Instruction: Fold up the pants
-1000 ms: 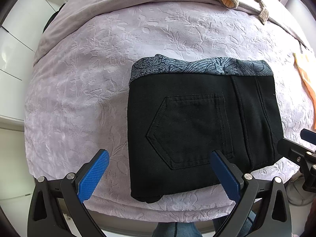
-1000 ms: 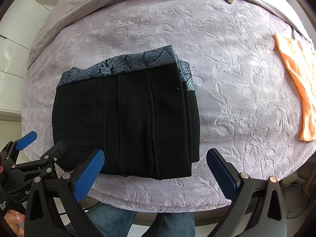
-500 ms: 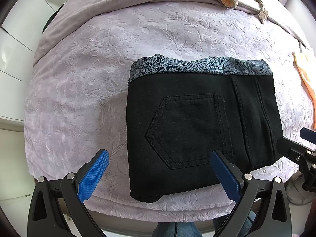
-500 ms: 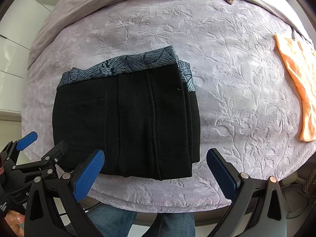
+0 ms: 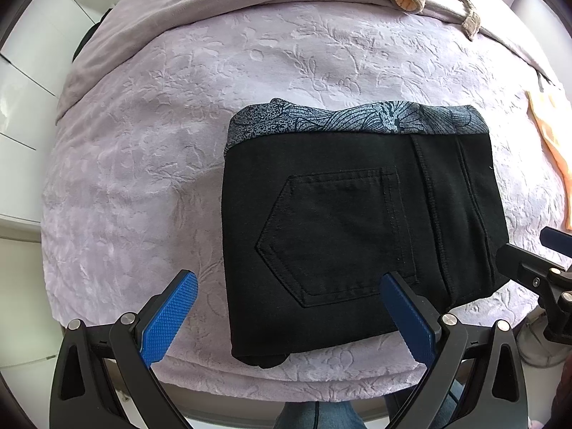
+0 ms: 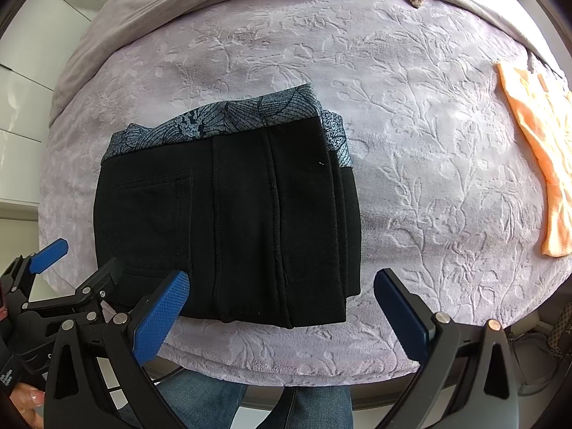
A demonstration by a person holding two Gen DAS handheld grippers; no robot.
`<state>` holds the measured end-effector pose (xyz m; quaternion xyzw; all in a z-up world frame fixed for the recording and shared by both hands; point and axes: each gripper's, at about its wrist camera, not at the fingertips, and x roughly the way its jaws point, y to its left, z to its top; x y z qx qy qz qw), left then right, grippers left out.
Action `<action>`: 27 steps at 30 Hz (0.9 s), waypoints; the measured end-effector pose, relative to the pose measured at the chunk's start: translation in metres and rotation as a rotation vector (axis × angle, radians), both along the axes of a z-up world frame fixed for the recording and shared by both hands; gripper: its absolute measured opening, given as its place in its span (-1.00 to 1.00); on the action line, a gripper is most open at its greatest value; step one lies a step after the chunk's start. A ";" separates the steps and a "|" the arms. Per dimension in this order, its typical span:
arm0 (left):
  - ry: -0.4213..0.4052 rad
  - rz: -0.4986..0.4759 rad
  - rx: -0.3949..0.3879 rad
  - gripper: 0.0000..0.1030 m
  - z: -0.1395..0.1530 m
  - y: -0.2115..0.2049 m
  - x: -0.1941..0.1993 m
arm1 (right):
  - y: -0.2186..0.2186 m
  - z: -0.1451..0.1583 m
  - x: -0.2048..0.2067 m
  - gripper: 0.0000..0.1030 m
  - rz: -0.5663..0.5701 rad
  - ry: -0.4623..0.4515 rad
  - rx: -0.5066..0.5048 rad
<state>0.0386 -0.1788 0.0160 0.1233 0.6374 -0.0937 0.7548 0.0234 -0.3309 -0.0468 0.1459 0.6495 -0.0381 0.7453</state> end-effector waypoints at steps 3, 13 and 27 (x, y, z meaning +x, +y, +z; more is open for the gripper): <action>0.002 0.000 0.002 0.99 0.000 0.000 0.001 | 0.000 0.000 0.001 1.00 0.001 0.000 0.000; 0.005 -0.005 0.001 0.99 -0.002 -0.001 0.000 | 0.001 -0.001 0.002 1.00 0.004 0.003 0.000; 0.017 0.014 -0.026 0.99 -0.004 0.005 0.003 | 0.003 -0.001 0.002 1.00 0.002 0.006 -0.003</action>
